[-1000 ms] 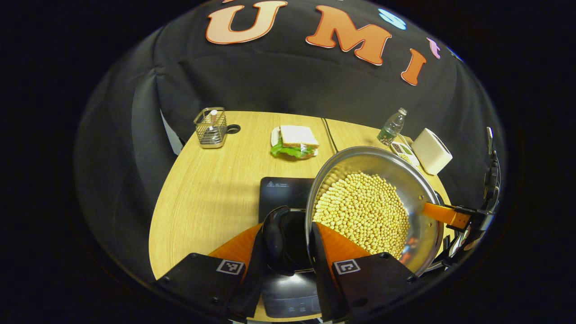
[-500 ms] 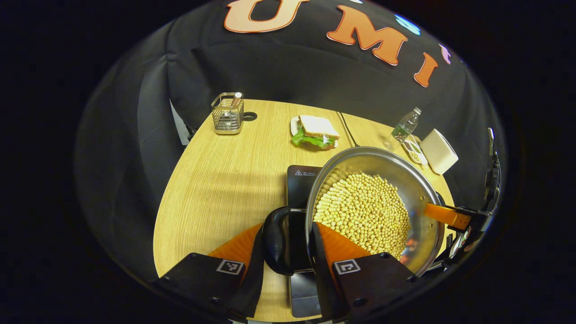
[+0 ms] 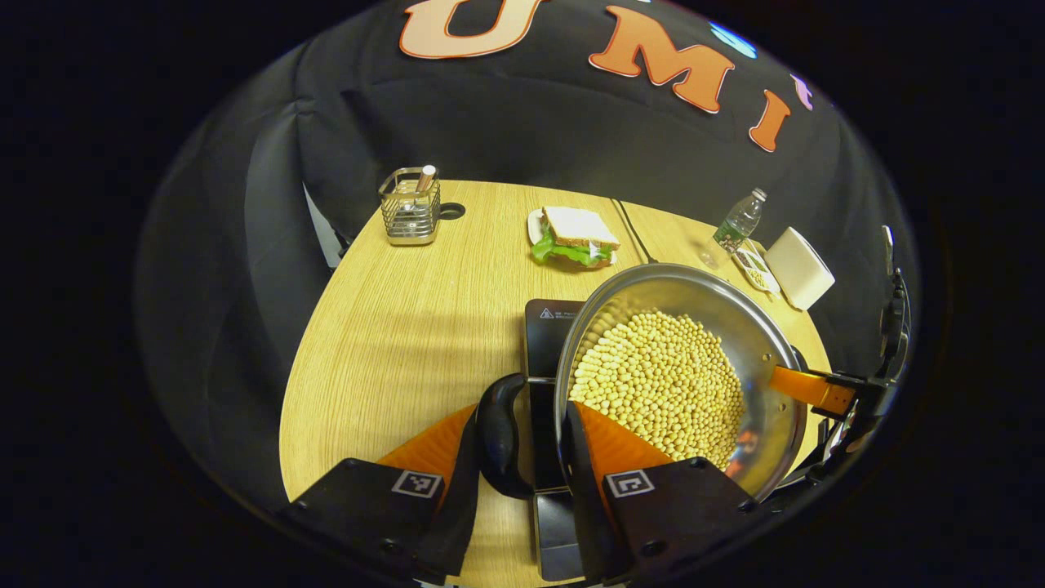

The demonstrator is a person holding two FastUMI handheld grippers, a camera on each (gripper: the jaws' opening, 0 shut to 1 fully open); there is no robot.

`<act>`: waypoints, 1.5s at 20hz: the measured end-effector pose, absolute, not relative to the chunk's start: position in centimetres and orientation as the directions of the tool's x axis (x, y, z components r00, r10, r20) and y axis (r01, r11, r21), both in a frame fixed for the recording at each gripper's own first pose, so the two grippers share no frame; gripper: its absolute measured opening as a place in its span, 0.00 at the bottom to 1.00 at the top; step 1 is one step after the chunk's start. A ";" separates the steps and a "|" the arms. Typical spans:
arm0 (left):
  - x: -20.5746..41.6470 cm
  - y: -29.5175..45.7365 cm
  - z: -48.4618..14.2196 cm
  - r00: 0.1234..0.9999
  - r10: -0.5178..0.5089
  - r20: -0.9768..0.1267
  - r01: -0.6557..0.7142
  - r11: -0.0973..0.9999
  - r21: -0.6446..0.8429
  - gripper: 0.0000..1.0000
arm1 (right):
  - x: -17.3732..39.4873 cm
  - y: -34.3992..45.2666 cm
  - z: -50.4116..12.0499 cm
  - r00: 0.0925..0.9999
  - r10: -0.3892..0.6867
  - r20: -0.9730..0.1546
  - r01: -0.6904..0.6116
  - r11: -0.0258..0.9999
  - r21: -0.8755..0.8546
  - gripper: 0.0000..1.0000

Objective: First push the handle of the pot to place it horizontally, then grasp the pot with both hands and set it on the induction cooktop.

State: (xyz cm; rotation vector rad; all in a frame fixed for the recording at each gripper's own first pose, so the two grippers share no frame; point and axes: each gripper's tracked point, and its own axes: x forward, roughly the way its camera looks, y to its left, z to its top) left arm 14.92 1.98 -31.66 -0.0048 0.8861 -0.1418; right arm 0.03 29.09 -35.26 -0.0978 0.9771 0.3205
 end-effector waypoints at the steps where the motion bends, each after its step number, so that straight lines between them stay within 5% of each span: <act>1: 14.9 2.1 -31.6 0.630 -0.120 -0.768 0.121 0.991 -0.055 0.62 | 0.5 29.2 -34.9 0.535 0.233 -0.812 -0.309 0.949 0.068 0.57; 3: 15.2 3.1 -30.5 0.662 -0.089 -0.744 0.116 0.993 -0.015 0.65 | 1.0 28.8 -34.2 0.552 0.235 -0.800 -0.307 0.949 0.067 0.75; 5: 15.5 4.5 -29.2 0.699 -0.031 -0.715 0.097 0.994 0.053 0.80 | 1.4 27.4 -33.6 0.566 0.216 -0.796 -0.292 0.955 0.052 0.96; 6: 15.6 4.5 -28.6 0.706 -0.030 -0.708 0.093 0.994 0.051 0.99 | 1.3 27.3 -33.5 0.564 0.228 -0.794 -0.287 0.955 0.070 0.96; 15: 17.1 4.4 -15.2 0.862 -0.031 -0.506 0.061 0.997 0.043 1.00 | 5.7 27.2 -19.5 0.723 0.338 -0.603 -0.287 0.940 0.183 0.96; 22: 16.9 6.2 5.3 0.987 -0.013 -0.162 0.023 0.998 0.063 1.00 | 6.5 25.1 -2.9 0.858 0.348 -0.378 -0.339 0.936 0.092 0.95; 30: 7.6 10.4 23.7 0.983 0.036 0.178 -0.051 0.995 0.082 1.00 | 3.3 21.2 11.1 0.927 0.330 -0.178 -0.334 0.942 0.009 0.95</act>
